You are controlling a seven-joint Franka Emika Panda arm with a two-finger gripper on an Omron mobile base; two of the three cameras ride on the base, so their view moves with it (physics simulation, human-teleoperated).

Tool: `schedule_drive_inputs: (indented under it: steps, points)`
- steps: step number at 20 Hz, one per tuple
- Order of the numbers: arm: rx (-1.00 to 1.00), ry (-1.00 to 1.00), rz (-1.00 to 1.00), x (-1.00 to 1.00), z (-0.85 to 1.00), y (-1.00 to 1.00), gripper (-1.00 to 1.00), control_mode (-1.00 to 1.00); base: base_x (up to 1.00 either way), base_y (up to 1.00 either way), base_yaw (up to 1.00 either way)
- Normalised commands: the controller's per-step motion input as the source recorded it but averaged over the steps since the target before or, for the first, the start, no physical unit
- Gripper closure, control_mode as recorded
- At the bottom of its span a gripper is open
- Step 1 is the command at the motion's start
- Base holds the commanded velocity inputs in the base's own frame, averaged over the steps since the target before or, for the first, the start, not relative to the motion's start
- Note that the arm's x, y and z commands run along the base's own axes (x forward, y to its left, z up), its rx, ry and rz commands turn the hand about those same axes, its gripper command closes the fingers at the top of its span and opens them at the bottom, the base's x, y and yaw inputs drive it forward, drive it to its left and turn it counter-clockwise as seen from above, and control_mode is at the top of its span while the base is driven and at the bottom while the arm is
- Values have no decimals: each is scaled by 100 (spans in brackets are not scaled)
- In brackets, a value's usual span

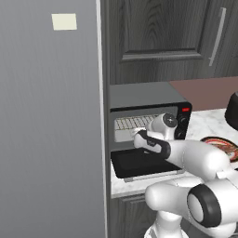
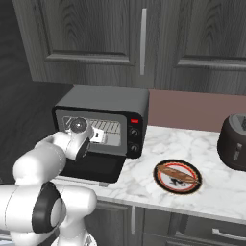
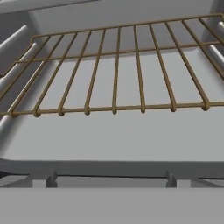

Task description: Pull the toaster oven rack outwards. Pick up the baguette from the plate and place it on the toaster oven rack. Close the toaster oven door fully and set the temperature to the lowest setting.

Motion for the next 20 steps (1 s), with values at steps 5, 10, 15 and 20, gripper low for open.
schedule_drive_inputs:
  steps: [5,10,15,20]
  points:
    - [1,0,0,3,22,0,-100,-100,0,0,0]
    - [15,0,-7,27,3,0,-100,-100,0,0,0]
    - [17,0,-14,49,-1,0,-100,-100,0,0,0]
    - [5,0,-11,41,-13,0,-100,-100,0,0,0]
